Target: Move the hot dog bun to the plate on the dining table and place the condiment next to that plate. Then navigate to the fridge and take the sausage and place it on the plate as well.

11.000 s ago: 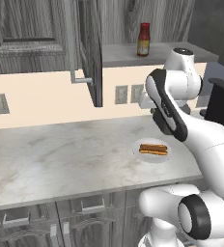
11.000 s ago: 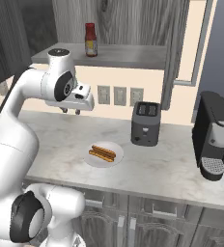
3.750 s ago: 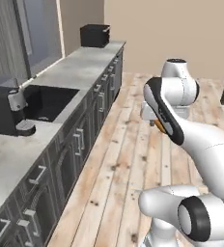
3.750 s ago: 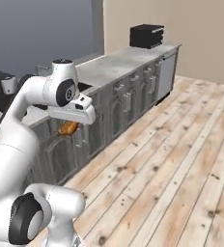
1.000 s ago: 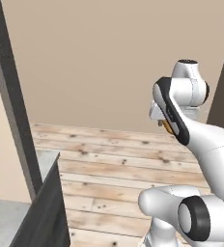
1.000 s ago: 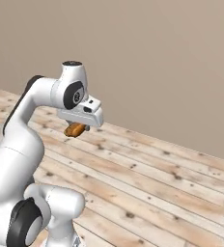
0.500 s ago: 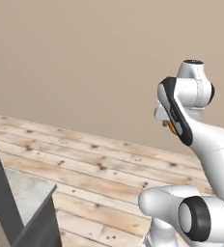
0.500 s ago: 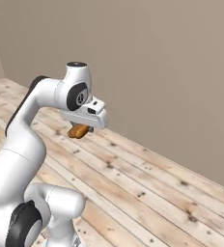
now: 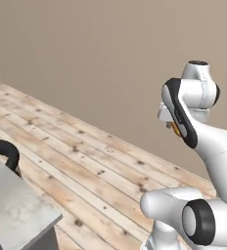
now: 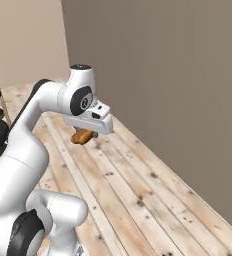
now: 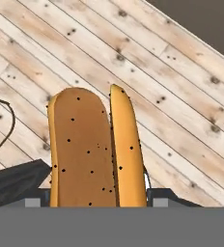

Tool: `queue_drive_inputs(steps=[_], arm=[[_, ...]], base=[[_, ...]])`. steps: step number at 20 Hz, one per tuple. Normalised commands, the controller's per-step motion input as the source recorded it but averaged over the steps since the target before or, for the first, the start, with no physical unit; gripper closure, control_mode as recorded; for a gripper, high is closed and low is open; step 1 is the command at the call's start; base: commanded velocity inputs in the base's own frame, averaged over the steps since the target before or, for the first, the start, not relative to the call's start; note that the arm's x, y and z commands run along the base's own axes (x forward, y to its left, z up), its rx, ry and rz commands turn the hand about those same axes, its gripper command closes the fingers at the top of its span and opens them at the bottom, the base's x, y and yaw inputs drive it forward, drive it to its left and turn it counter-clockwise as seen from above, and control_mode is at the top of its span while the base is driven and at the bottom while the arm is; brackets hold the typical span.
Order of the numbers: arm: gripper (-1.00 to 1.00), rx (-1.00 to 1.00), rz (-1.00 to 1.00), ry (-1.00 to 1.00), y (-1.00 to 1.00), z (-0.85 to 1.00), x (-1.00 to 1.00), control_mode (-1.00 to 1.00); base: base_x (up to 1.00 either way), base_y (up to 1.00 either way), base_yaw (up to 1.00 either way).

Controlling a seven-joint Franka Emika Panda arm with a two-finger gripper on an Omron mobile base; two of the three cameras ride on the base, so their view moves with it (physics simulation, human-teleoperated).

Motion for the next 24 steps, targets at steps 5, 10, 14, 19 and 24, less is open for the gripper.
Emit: queue_drive_inputs(steps=[5, 10, 14, 19, 24], arm=[[1.00, 0.00, 0.00, 0.00, 0.00, 0.00, 0.00, 1.00], [1.00, 0.00, 0.00, 0.00, 0.00, 0.00, 0.00, 1.00], [1.00, 0.00, 0.00, 0.00, 0.00, 0.00, 0.00, 1.00], [1.00, 0.00, 0.00, 0.00, 0.00, 0.00, 0.00, 1.00], [1.00, 0.00, 0.00, 0.00, 0.00, 0.00, 0.00, 1.00]], base=[[1.00, -0.26, 0.57], [1.00, -0.40, 0.55], [1.00, -0.56, 0.55], [0.99, -0.65, 0.54], [1.00, -0.63, 0.54]])
